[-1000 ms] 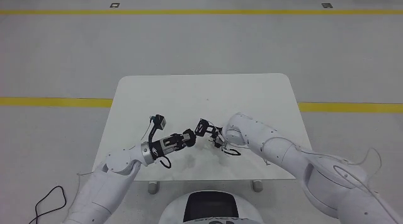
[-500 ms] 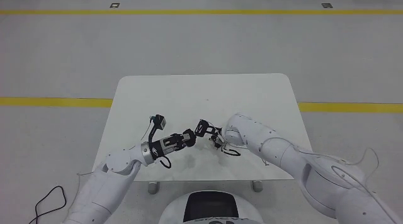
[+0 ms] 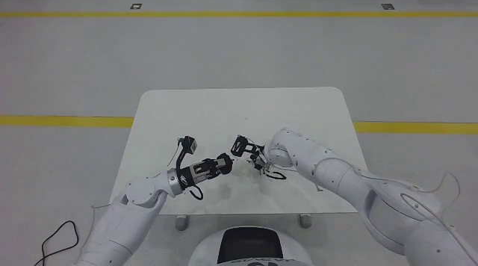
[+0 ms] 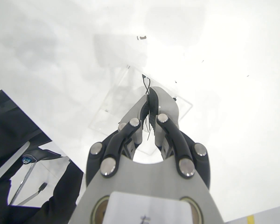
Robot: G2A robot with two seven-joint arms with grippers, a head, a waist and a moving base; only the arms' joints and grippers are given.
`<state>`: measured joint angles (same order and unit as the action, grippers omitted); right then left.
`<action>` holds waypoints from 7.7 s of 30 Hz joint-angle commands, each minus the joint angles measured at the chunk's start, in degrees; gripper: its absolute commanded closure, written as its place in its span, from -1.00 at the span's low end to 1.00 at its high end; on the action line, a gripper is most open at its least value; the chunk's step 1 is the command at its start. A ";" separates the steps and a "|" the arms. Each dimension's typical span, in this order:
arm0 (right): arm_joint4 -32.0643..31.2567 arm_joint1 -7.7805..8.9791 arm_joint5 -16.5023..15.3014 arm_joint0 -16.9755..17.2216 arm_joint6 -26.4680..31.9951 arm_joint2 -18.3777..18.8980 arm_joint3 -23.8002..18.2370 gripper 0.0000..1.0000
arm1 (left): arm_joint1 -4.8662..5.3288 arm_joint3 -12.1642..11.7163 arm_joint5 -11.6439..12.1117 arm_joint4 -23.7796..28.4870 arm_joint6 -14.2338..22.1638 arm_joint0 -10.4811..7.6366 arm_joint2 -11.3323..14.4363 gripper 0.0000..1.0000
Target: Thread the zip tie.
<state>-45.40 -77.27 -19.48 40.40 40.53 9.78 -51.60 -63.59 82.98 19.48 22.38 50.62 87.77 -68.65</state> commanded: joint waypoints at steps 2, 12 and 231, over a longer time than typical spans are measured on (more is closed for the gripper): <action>1.10 1.10 0.00 -0.14 -0.56 0.32 -1.38 1.00 | 0.00 0.00 0.00 0.00 0.00 0.00 0.00 1.00; 5.75 6.54 0.00 0.73 -3.81 3.38 -7.86 1.00 | 0.00 0.00 0.00 0.00 0.00 0.00 0.00 1.00; -1.41 12.32 0.00 41.06 -73.15 34.39 -32.88 1.00 | -6.65 10.86 0.00 -7.50 -41.97 9.60 10.30 1.00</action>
<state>-46.81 -64.95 -19.48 81.46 -32.62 44.18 -84.48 -70.24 93.85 19.48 14.88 8.65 97.37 -58.35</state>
